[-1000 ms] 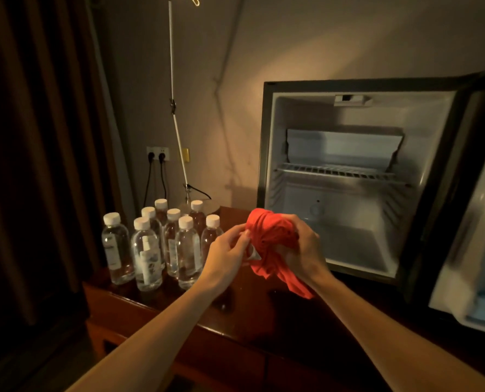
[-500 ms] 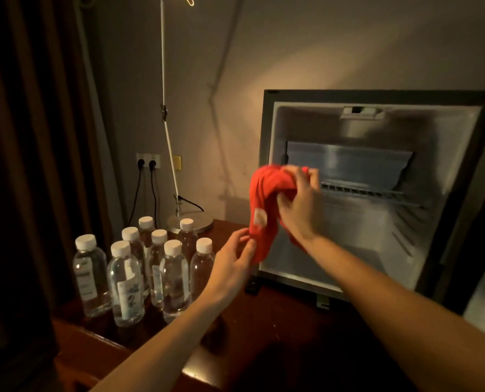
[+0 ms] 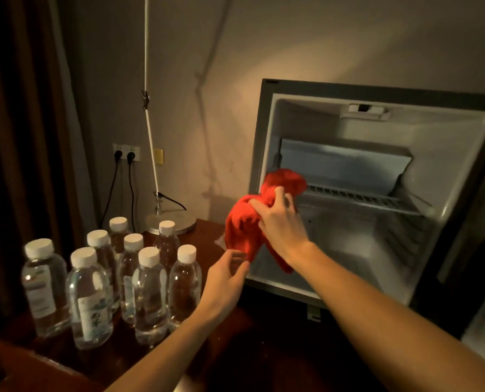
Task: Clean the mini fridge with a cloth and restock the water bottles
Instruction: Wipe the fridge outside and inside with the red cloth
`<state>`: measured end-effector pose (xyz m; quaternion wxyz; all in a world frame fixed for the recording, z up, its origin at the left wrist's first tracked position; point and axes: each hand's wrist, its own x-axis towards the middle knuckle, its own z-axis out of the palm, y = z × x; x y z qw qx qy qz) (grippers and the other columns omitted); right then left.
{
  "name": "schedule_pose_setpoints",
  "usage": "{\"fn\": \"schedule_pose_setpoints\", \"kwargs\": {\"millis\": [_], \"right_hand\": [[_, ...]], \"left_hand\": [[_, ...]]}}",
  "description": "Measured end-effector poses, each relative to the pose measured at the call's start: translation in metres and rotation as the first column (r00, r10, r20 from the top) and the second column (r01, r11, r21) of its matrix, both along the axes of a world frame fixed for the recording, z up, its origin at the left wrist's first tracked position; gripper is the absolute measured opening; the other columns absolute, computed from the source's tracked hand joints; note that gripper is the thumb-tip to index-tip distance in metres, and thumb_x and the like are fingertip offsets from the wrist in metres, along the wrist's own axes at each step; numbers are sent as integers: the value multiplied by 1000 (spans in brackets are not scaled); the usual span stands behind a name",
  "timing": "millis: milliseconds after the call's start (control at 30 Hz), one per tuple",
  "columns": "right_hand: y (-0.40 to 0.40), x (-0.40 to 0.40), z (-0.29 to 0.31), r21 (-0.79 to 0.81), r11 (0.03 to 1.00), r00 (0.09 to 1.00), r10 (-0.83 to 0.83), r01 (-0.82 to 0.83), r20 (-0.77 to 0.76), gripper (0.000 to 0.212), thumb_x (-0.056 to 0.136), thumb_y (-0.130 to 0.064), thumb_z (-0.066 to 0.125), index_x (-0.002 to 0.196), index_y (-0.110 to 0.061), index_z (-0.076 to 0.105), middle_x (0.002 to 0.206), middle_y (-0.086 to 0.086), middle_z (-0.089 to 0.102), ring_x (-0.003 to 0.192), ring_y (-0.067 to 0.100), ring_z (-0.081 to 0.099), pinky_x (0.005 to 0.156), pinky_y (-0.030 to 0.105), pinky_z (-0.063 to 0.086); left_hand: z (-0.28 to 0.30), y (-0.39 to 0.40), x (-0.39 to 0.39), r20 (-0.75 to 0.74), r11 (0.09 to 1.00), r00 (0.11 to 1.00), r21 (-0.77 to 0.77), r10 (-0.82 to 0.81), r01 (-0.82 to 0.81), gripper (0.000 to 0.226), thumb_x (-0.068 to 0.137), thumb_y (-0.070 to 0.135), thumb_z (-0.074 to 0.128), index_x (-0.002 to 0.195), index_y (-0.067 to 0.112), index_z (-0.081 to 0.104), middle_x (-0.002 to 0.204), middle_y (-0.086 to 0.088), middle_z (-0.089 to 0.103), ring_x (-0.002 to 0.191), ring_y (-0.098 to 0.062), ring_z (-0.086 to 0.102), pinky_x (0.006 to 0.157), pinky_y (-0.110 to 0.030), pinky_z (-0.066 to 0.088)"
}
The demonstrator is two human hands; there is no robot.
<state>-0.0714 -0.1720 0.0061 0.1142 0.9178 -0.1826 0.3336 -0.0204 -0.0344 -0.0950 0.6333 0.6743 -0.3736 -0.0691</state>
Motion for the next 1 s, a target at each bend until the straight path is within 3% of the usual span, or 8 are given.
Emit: {"fn": "schedule_pose_setpoints", "kwargs": {"millis": [200, 267, 433, 600, 767, 833, 933, 1000], "right_hand": [[-32, -36, -76, 337, 930, 932, -17, 148, -362, 27, 89, -31, 59, 115, -23, 63, 125, 16, 47, 106, 42, 58, 81, 39, 52], [-41, -52, -95, 367, 917, 938, -25, 159, -346, 30, 84, -37, 66, 113, -27, 66, 126, 14, 49, 104, 38, 60, 83, 39, 53], [2, -30, -86, 59, 991, 990, 121, -117, -78, 25, 89, -36, 58, 115, -35, 59, 118, 6, 40, 111, 29, 41, 74, 40, 49], [10, -13, -114, -225, 968, 934, 26, -113, -357, 23, 81, -31, 53, 92, -28, 73, 115, 11, 53, 101, 33, 52, 43, 32, 47], [-14, -56, -131, -303, 951, 867, -194, 53, -458, 8, 62, -23, 79, 66, -19, 75, 108, 11, 61, 94, 34, 59, 40, 27, 39], [-28, -78, -133, -335, 940, 868, -213, 58, -448, 6, 64, -16, 69, 63, -15, 74, 107, 14, 63, 92, 38, 61, 39, 28, 40], [-48, -115, -134, -377, 925, 887, -202, 34, -415, 35, 67, -15, 39, 61, -12, 73, 104, 15, 66, 88, 40, 64, 38, 28, 40], [-59, -138, -131, -402, 915, 868, -231, 39, -440, 31, 68, -17, 44, 64, -10, 74, 104, 17, 66, 88, 41, 63, 37, 29, 41]], "left_hand": [[-15, -8, -3, 29, 999, 999, -5, 44, -44, 18, 89, 3, 60, 98, 16, 68, 88, 5, 71, 77, -3, 66, 72, -22, 54], [-21, -8, -1, 34, 998, 997, -5, 70, -70, 16, 89, 5, 60, 97, 17, 68, 87, 5, 71, 78, 0, 66, 74, -23, 54], [-34, -9, 8, -17, 970, 971, -53, 237, -238, 12, 88, 4, 57, 92, 15, 62, 90, 0, 65, 87, -15, 62, 81, -34, 51], [-48, -6, -7, 35, 964, 963, -29, 267, -266, 16, 85, 5, 57, 89, 20, 60, 89, 6, 62, 85, -10, 59, 79, -30, 47], [-59, -14, -27, 160, 994, 984, 61, 84, -95, 16, 83, 12, 60, 89, 27, 60, 84, 10, 64, 80, -5, 60, 76, -32, 51], [-56, -17, -32, 146, 994, 987, 66, 74, -84, 13, 83, 13, 60, 88, 25, 62, 83, 9, 65, 80, -7, 60, 77, -35, 51], [-51, -20, -42, 108, 994, 992, 81, 70, -79, 14, 83, 11, 59, 88, 23, 63, 81, 9, 64, 78, -7, 59, 77, -34, 51], [-52, -20, -49, 103, 993, 993, 92, 63, -73, 16, 83, 9, 58, 90, 23, 63, 80, 9, 63, 77, -6, 58, 76, -33, 50]]}}
